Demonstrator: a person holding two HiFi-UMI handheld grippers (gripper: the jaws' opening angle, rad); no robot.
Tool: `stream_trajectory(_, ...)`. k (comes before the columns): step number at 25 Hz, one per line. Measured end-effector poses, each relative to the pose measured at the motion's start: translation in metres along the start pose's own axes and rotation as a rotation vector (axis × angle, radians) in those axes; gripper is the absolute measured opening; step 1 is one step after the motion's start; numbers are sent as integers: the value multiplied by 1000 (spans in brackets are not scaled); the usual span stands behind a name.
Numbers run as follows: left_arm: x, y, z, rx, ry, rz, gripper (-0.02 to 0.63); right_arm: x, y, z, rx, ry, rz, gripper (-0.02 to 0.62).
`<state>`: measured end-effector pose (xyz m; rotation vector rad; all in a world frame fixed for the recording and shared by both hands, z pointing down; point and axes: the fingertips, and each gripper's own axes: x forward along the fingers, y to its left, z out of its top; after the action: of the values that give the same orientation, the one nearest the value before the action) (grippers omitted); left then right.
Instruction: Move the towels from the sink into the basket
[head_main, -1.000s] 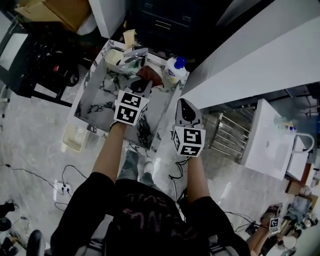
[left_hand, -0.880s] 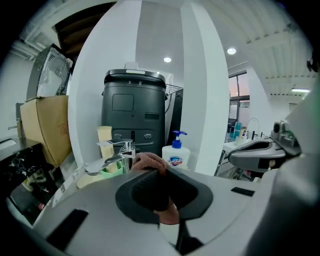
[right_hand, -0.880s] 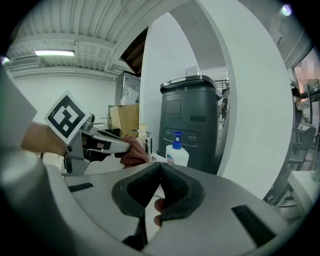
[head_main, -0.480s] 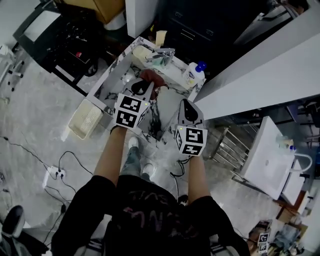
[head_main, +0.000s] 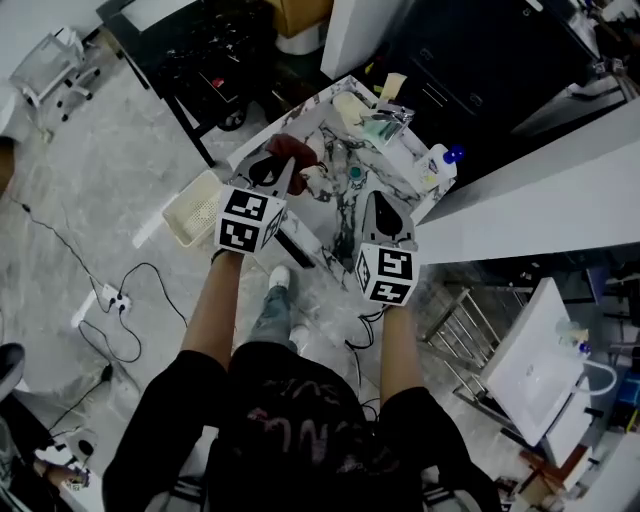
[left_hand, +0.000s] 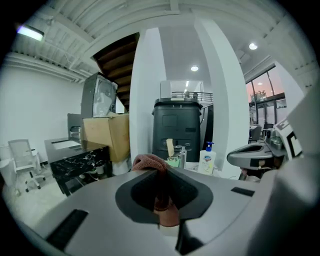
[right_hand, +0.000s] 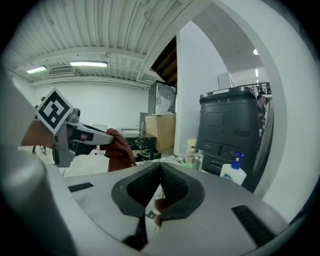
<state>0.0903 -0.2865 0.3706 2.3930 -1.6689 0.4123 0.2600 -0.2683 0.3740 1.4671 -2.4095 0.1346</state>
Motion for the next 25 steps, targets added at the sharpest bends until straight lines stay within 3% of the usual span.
stream_trajectory(14, -127, 117, -45, -92, 6, 281, 49, 36, 124, 28, -81, -40, 227, 15)
stream_trajectory(25, -177, 223, -96, -178, 60, 417, 49, 105, 231, 47, -135, -33, 366, 15)
